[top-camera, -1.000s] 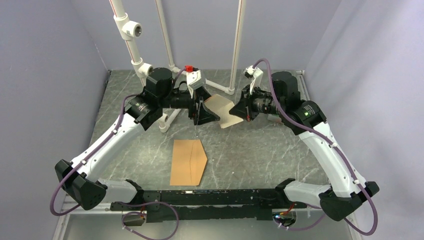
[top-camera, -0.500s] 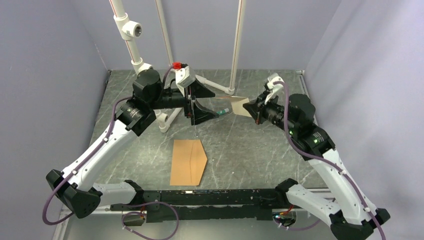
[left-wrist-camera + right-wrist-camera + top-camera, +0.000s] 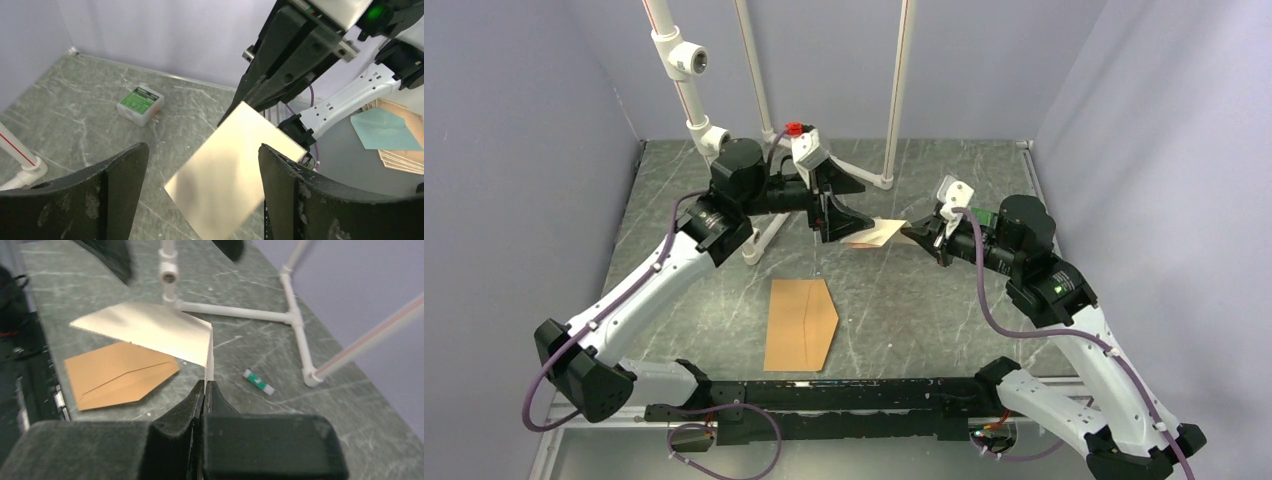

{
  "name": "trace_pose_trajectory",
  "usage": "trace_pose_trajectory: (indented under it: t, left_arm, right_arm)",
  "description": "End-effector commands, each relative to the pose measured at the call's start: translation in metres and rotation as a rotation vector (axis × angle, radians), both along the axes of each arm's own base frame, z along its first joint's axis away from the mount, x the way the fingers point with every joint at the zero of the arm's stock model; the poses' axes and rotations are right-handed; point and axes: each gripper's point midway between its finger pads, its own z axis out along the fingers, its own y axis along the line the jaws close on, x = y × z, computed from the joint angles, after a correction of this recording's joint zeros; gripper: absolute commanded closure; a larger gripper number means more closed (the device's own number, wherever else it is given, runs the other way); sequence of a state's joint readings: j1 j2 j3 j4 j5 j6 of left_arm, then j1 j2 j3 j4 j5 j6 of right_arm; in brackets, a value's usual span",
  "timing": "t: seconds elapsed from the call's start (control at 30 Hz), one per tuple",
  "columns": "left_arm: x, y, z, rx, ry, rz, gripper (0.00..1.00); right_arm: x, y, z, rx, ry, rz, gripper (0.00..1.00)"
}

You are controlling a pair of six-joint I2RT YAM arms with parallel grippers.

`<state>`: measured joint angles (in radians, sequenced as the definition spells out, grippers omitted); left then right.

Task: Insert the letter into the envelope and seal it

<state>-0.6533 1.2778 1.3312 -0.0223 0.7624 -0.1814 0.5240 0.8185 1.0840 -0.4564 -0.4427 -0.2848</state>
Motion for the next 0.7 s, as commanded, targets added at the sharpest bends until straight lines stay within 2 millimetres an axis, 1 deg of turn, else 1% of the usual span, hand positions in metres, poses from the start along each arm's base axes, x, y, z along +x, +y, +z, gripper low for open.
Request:
trace_pose_trajectory:
  t: [0.0,0.1,0.17,0.3,0.47,0.53,0.67]
  left_arm:
    - [-0.013,-0.010,-0.001,0.023,0.007,-0.114,0.19]
    - [-0.036,-0.014,-0.014,0.064,0.060,-0.290,0.23]
    - [-0.046,-0.014,-0.018,0.076,0.109,-0.370,0.24]
    - [-0.049,-0.016,-0.029,0.105,0.153,-0.390,0.27]
    - [-0.055,-0.018,-0.031,0.107,0.145,-0.417,0.29]
    - [-0.053,-0.020,-0.036,0.120,0.149,-0.406,0.35]
    - [-0.050,-0.022,-0.040,0.138,0.150,-0.387,0.51]
  right_arm:
    - [-0.034,0.018,0.022,0.005,-0.036,0.231,1.00]
    - [-0.041,0.021,0.022,0.012,-0.022,0.274,1.00]
    - [-0.044,0.022,0.023,0.019,-0.012,0.286,1.00]
    - [-0.050,0.028,0.034,0.047,-0.003,0.336,1.00]
    - [-0.046,0.033,0.042,0.080,0.037,0.325,1.00]
    - [-0.047,0.035,0.043,0.082,0.059,0.338,1.00]
    - [-0.052,0.036,0.044,0.075,0.076,0.367,1.00]
